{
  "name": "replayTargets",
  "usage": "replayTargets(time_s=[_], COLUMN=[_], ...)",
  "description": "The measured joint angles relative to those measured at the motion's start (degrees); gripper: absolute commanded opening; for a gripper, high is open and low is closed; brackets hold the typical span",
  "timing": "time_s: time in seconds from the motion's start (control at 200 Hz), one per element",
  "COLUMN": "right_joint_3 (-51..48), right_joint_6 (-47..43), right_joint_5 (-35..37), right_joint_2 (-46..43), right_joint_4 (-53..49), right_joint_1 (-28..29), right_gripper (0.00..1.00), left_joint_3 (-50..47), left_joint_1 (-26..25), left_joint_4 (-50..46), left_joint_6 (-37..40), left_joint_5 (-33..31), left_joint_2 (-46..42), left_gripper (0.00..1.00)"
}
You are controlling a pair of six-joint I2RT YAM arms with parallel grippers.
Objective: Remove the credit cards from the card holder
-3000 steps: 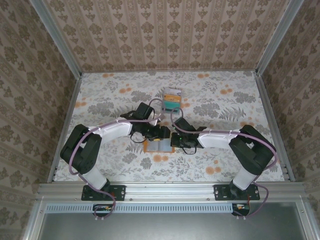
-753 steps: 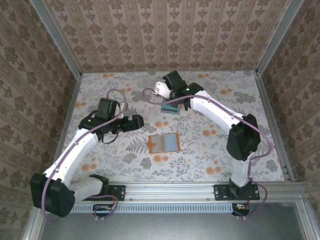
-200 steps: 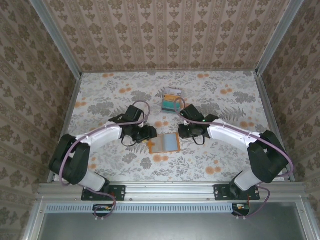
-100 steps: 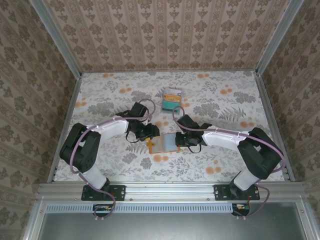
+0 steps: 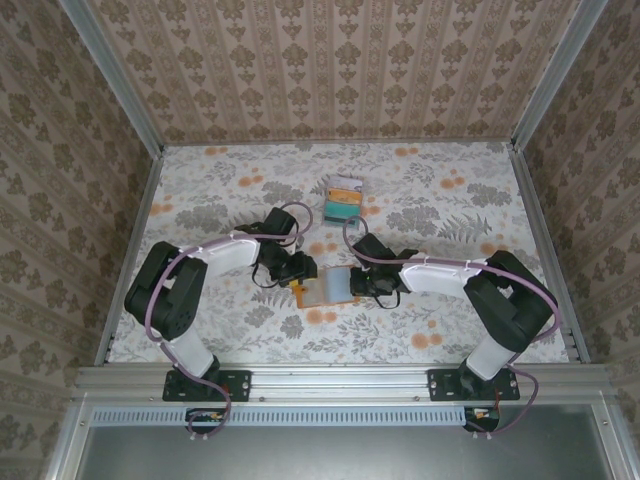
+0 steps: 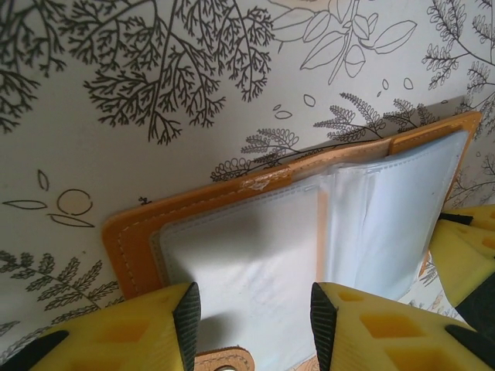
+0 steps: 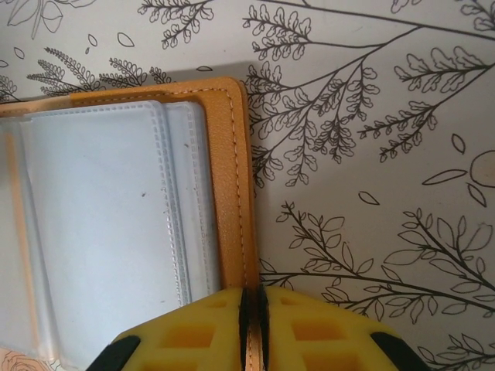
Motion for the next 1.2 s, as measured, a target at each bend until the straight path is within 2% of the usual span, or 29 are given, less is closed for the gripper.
replayTargets(time_s=[0.405,0.745,1.035,1.2], right_joint_3=[0.0,0.0,0.0,0.0], right_joint_6=[1.1,1.1,1.3,1.3], right_joint_5=[0.9,1.3,1.5,1.7], right_joint_2=[0.2,0.2,0.2,0.3], right_joint_4=[0.5,0.5,0.5,0.5], right_joint_1=[0.6,0.9,1.1,1.2], right_gripper=[0.17,0.17,0.17,0.17], left_joint_3=[0.2,0.2,0.6,1.2], left_joint_1=[-0.1,-0.2,-0.7,-1.5], left_joint_4=[-1.4,-1.5,0.2,1.2], left_joint_6=[0.8,0.8,1.1,1.2], left_joint_5=[-3.0,-3.0,0.0,1.3], left_joint_2=[-0.4,-0.3,0.9,1.4], left_gripper=[0.45,0.45,0.56,0.57])
